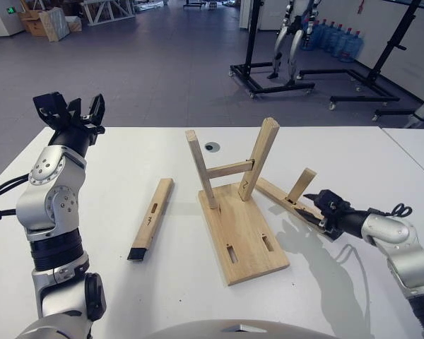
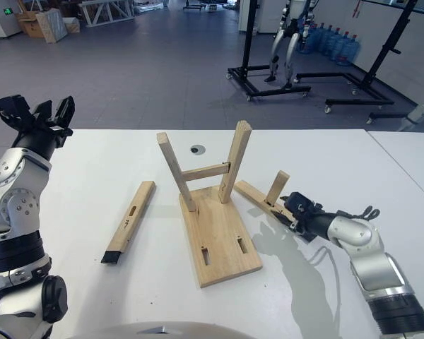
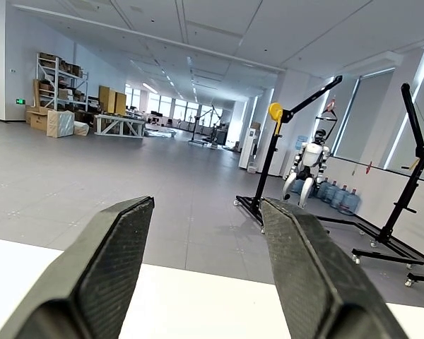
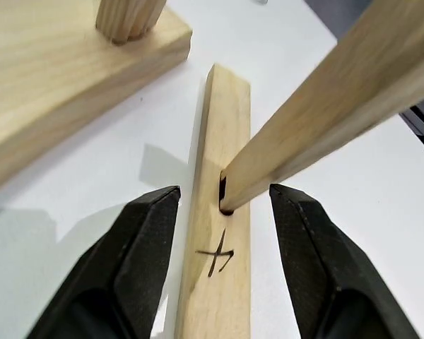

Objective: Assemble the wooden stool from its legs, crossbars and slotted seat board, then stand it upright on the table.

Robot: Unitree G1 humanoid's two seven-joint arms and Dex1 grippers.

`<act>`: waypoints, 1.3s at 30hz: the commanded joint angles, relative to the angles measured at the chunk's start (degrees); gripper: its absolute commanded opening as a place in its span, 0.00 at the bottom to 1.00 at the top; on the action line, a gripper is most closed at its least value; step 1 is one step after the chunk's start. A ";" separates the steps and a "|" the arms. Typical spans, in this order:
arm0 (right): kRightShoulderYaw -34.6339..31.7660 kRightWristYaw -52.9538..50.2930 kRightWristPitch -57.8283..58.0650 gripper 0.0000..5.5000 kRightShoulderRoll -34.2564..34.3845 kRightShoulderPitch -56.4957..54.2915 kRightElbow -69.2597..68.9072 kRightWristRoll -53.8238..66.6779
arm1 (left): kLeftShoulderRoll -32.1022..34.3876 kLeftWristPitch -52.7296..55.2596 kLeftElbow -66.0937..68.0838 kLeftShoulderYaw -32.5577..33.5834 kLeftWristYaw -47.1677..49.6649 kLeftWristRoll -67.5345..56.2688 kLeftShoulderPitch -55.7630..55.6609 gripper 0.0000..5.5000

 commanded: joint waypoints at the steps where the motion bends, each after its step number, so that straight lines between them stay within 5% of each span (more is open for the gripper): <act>1: -4.02 1.23 6.85 0.42 -1.64 -4.12 -4.84 4.70 | 0.29 0.38 0.61 -0.36 -0.03 0.24 -0.85 0.50; 7: -16.53 0.88 19.81 0.42 -4.50 -11.90 -8.19 16.28 | 0.64 0.14 1.36 -0.39 -0.40 0.42 -1.52 0.50; 11: -20.57 -11.90 29.13 0.42 4.33 -23.37 -9.50 25.55 | 0.66 -0.11 1.77 -0.37 -0.59 0.54 -1.71 0.50; 18: -8.79 -49.65 34.30 0.42 30.54 -30.26 -17.36 14.96 | 0.30 -0.08 1.87 -0.84 -0.82 0.84 -2.01 0.50; 22: -2.36 -60.71 33.65 0.42 35.29 -26.35 -20.50 3.22 | 0.03 -0.05 1.78 -1.19 -0.96 0.87 -2.14 0.50; 39: -5.54 -60.38 26.74 0.42 38.66 -30.52 -11.80 -4.68 | -0.57 0.18 0.89 -1.35 -0.13 0.86 -1.82 0.50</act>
